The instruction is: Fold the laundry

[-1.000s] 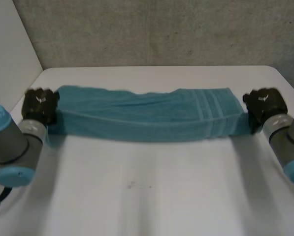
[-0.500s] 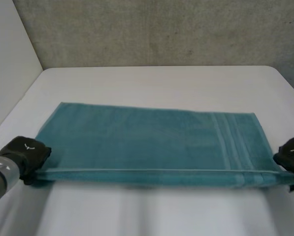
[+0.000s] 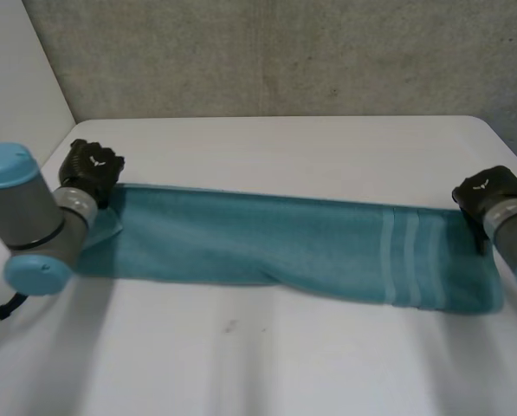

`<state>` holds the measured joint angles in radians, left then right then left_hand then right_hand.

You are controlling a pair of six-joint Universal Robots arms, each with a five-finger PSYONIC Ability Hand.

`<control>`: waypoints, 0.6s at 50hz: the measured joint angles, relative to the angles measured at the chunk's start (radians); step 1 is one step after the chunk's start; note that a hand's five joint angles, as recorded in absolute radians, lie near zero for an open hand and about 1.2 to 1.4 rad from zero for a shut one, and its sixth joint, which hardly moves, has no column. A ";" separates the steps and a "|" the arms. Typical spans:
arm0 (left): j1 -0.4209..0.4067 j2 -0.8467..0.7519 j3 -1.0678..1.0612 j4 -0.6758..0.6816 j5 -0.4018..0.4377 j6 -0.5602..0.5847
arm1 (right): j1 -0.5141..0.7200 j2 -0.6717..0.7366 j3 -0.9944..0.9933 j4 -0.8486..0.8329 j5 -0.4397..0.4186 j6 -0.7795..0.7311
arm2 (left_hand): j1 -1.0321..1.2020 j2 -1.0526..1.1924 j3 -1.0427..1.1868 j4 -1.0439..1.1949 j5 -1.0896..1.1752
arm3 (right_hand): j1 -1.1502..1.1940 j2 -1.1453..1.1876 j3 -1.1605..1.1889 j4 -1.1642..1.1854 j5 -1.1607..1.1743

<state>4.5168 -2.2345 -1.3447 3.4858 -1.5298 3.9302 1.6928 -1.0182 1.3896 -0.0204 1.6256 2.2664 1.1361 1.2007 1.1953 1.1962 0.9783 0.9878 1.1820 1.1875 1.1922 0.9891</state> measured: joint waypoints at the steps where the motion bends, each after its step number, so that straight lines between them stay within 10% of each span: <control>1: -0.003 -0.023 0.023 0.009 0.001 0.000 | 0.006 0.014 -0.012 -0.013 0.012 0.002 | 0.000 0.000 0.000 0.000 0.000 | 0.000 0.000 0.000 0.000 0.000; 15: -0.023 -0.225 0.189 0.107 0.095 0.001 | 0.059 0.167 -0.133 -0.175 0.091 -0.008 | 0.000 0.000 0.000 0.000 0.009 | -0.023 -0.022 -0.023 -0.023 -0.016; 19: -0.023 -0.227 0.181 0.119 0.124 0.001 | 0.064 0.175 -0.136 -0.179 0.090 -0.007 | -0.005 -0.059 -0.056 -0.054 -0.013 | -0.433 -0.505 -0.504 -0.484 -0.437; 23: -0.023 -0.222 0.170 0.125 0.142 0.002 | 0.064 0.175 -0.138 -0.179 0.095 0.000 | -0.815 -0.796 -0.781 -0.796 -0.744 | -0.775 -0.947 -0.953 -0.948 -0.904; 30: -0.022 -0.186 0.141 0.125 0.147 0.002 | 0.062 0.144 -0.132 -0.197 0.101 0.066 | -0.938 -0.992 -0.978 -0.991 -0.928 | -0.776 -0.958 -0.970 -0.956 -0.919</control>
<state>4.4945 -2.4206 -1.2041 3.6110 -1.3830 3.9323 1.7547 -0.8743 1.2572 -0.2172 1.7261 2.3325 0.1984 0.2088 0.2173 0.2053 0.0507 0.2116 0.2243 0.2172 0.2359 0.0698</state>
